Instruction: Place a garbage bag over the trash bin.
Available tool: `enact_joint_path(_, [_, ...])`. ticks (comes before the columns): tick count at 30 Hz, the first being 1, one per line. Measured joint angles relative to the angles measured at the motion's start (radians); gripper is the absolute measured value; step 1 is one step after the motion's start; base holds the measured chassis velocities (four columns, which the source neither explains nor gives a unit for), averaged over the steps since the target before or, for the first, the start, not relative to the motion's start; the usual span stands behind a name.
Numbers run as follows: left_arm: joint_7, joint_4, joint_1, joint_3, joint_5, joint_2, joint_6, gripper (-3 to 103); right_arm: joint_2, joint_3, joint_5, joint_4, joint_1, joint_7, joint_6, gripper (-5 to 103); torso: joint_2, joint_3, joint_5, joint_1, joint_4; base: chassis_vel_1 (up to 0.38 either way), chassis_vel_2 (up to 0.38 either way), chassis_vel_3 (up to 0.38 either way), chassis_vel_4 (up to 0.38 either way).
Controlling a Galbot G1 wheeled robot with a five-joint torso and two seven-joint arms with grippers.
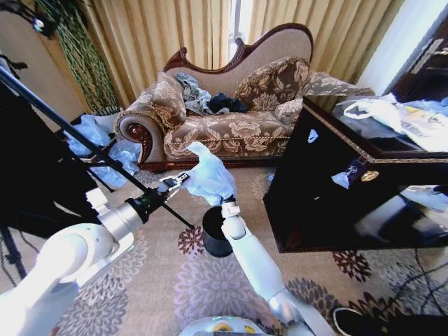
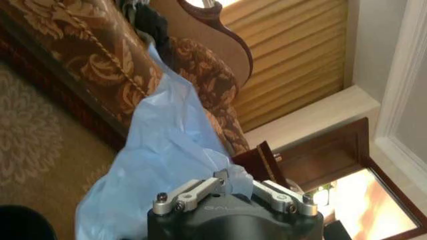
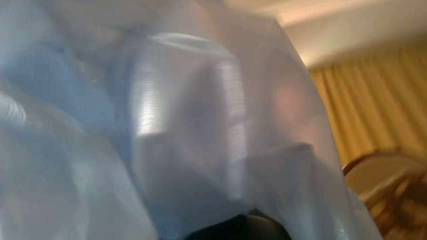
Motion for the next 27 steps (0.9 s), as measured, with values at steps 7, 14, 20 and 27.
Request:
enact_joint_path(7, [-0.002, 0.004, 0.009, 0.007, 0.003, -0.011, 0.0, 0, 0.0, -0.032, 0.104, 0.074, 0.008, 0.038, -0.073, 0, 0.0, 0.0, 0.0, 0.0, 0.0001, 0.0, 0.0, 0.0, 0.0])
enact_joint_path(14, [0.013, -0.01, 0.046, -0.025, 0.001, -0.009, 0.006, 0, -0.001, 0.009, -0.031, -0.014, 0.024, 0.077, -0.077, 0, 0.0, 0.0, 0.0001, 0.0, 0.0, 0.0, 0.0, 0.0, 0.0])
enact_joint_path(20, [0.045, -0.014, 0.08, -0.06, 0.005, -0.018, 0.011, 0, -0.051, -0.023, -0.017, 0.125, -0.034, 0.042, -0.228, 0, 0.0, 0.0, -0.0002, 0.0, -0.0001, 0.0, 0.0, 0.0, 0.0])
enact_joint_path(27, [0.071, -0.025, 0.094, -0.066, 0.004, -0.008, 0.007, 0, -0.013, -0.056, -0.044, 0.077, -0.007, 0.062, -0.296, 0, 0.0, 0.0, 0.0001, 0.0, 0.0003, 0.0, 0.0, 0.0, 0.0])
